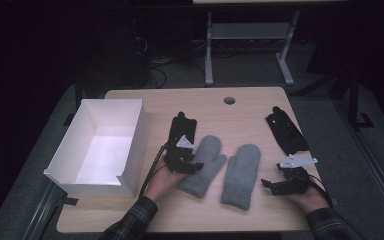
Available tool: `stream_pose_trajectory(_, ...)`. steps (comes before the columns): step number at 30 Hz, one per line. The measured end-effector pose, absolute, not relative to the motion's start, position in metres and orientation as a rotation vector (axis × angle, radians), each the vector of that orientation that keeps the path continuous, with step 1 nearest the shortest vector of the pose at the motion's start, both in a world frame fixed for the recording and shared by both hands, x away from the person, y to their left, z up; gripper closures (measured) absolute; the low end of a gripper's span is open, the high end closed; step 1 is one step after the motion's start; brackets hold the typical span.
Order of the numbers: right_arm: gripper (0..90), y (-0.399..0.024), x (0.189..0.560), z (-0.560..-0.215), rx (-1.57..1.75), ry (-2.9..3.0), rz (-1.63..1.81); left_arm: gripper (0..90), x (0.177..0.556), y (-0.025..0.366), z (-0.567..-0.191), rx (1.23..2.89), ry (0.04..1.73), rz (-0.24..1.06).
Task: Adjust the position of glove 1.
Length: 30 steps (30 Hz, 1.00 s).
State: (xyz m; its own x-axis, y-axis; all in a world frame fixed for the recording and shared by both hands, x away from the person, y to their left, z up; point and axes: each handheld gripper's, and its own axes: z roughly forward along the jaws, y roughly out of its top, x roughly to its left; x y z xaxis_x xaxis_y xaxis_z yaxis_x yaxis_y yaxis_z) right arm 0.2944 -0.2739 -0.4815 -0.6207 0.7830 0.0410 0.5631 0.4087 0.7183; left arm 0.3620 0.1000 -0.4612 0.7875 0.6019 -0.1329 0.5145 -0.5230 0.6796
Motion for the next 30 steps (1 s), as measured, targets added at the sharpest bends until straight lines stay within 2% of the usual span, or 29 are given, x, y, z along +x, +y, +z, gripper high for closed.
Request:
stream_pose_trajectory(2,16.6,-0.274,0.294,-0.481,1.156,2.369,1.033,50.5,0.362,0.1,-0.463,2.237,0.831,0.139)
stream_pose_trajectory(3,19.2,-0.273,0.294,-0.48,1.17,2.374,1.026,54.1,0.362,0.1,-0.464,2.228,0.837,0.131)
stream_pose_trajectory(5,32.6,-0.272,0.293,-0.476,1.153,2.39,1.017,57.9,0.362,0.1,-0.465,2.23,0.843,0.123)
stream_pose_trajectory(7,46.7,-0.27,0.293,-0.473,1.121,2.406,1.02,70.5,0.359,0.098,-0.464,2.219,0.842,0.113)
stream_pose_trajectory(8,46.7,-0.27,0.293,-0.473,1.121,2.406,1.02,74.5,0.359,0.098,-0.464,2.219,0.842,0.113)
stream_pose_trajectory(10,58.7,-0.268,0.291,-0.468,1.113,2.418,1.061,77.7,0.359,0.098,-0.462,2.236,0.841,0.117)
stream_pose_trajectory(11,70.9,-0.266,0.29,-0.465,1.08,2.444,1.089,80.5,0.36,0.098,-0.461,2.237,0.845,0.114)
stream_pose_trajectory(12,70.9,-0.266,0.29,-0.465,1.08,2.444,1.089,80.5,0.36,0.099,-0.46,2.231,0.844,0.115)
stream_pose_trajectory(14,85.5,-0.262,0.288,-0.463,1.059,2.473,1.096,81.4,0.361,0.102,-0.458,2.204,0.861,0.102)
stream_pose_trajectory(15,90.0,-0.259,0.288,-0.463,1.044,2.485,1.1,81.6,0.361,0.103,-0.457,2.196,0.861,0.092)
stream_pose_trajectory(23,90.0,-0.237,0.289,-0.467,0.982,2.59,1.077,81.7,0.362,0.107,-0.448,2.138,0.869,0.054)
stream_pose_trajectory(30,90.0,-0.218,0.296,-0.468,0.946,2.615,1.081,81.6,0.36,0.105,-0.436,2.156,0.842,0.065)
